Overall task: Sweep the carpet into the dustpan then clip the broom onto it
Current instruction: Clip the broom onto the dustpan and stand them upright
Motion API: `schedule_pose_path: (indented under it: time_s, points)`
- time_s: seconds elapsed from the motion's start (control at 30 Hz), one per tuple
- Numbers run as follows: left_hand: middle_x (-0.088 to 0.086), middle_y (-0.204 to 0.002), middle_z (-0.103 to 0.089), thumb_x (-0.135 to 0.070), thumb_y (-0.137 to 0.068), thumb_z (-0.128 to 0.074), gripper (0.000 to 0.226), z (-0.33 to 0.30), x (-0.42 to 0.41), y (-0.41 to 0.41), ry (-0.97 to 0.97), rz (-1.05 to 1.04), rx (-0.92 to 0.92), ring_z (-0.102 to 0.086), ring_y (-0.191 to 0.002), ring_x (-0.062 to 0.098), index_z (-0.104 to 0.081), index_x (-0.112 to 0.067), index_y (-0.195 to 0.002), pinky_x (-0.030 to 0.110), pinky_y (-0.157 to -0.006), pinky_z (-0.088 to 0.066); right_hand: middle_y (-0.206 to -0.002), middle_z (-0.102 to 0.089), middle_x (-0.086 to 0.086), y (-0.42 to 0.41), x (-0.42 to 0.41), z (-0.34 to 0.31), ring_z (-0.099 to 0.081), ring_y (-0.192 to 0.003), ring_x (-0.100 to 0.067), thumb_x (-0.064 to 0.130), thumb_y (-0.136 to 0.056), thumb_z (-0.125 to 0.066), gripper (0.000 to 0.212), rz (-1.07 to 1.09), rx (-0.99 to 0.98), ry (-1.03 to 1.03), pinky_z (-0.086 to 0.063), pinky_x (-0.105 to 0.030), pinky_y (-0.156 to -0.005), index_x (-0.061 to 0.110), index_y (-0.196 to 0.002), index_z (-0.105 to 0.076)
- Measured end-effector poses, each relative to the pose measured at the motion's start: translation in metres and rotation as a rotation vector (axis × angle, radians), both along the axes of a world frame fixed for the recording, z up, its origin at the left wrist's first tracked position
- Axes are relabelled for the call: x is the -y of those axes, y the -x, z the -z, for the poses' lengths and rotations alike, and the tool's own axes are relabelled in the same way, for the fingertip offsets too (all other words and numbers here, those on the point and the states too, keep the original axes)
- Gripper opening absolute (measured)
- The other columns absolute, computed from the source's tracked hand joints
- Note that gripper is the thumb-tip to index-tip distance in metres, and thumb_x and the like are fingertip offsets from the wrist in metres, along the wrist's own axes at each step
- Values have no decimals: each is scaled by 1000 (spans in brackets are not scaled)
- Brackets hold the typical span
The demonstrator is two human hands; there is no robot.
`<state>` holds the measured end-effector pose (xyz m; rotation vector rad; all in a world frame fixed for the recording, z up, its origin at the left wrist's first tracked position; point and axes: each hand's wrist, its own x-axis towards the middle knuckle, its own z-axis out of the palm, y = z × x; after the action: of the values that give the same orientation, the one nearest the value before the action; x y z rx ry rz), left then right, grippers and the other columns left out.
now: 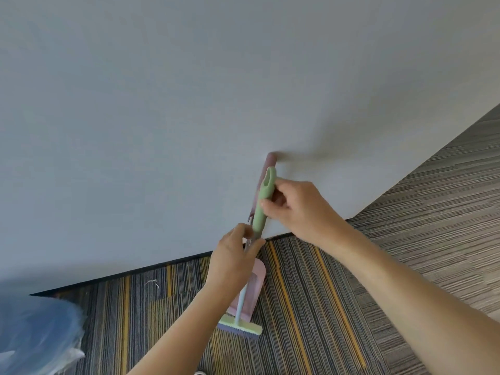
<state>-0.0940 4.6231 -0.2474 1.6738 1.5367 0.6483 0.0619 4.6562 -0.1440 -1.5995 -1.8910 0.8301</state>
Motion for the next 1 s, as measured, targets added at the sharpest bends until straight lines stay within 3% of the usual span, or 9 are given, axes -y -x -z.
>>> schedule_pose_path:
  time_s: [0.07,0.13,0.27,0.43,0.63,0.73,1.0]
  points:
    - [-20,-106,-59,-38,-87,-65,27,21,2,4,58,8,90,-55,-93,-3,-59,-28,-111,12,-72,-41,-75,-71,-9,-6,-7,-2,-68,-66,-17,22,-90,-64,18,1,-7,-48,-54,-31,-63,4,-89,-66]
    - [-21,-108,-59,-33,-88,-65,34,40,0,9,132,39,120,-56,-100,-4,-58,-27,-121,13,-82,-43,-78,-73,-15,-10,-16,-7,-69,-68,-23,18,-89,-65,15,-7,-15,-112,-55,-34,-67,3,-88,-65]
    - [-23,-89,-64,-25,-90,-65,19,64,-15,13,102,5,79,-59,-87,-13,-66,-25,-109,-1,-66,-41,-81,-72,-22,-10,-35,-12,-70,-74,-37,26,-83,-57,31,-19,-43,-136,-56,-52,-73,-1,-94,-66]
    - [-22,-83,-64,-19,-90,-64,14,78,-30,10,51,-26,130,-56,-79,-22,-70,-20,-102,-2,-65,-38,-80,-73,-16,-9,-44,-2,-70,-74,-34,28,-85,-56,30,7,1,-192,-55,-49,-71,1,-92,-65]
    - [-9,-92,-72,-19,-90,-64,14,90,-32,8,37,-27,147,-63,-86,-3,-71,-19,-102,2,-68,-42,-84,-70,-25,-1,-46,8,-67,-78,-43,35,-81,-54,41,38,1,-227,-54,-53,-74,-2,-94,-65]
    - [-7,-92,-73,-19,-90,-64,14,96,-32,4,42,-32,149,-66,-88,7,-71,-19,-101,13,-71,-47,-81,-70,-24,-1,-47,12,-67,-76,-42,36,-80,-54,41,38,17,-227,-54,-52,-72,-2,-94,-65]
    - [-10,-90,-72,-18,-90,-63,14,104,-38,0,28,-49,154,-66,-83,7,-71,-22,-101,18,-70,-50,-80,-70,-22,-6,-47,15,-67,-74,-39,35,-81,-54,37,40,2,-220,-53,-49,-71,3,-94,-66]
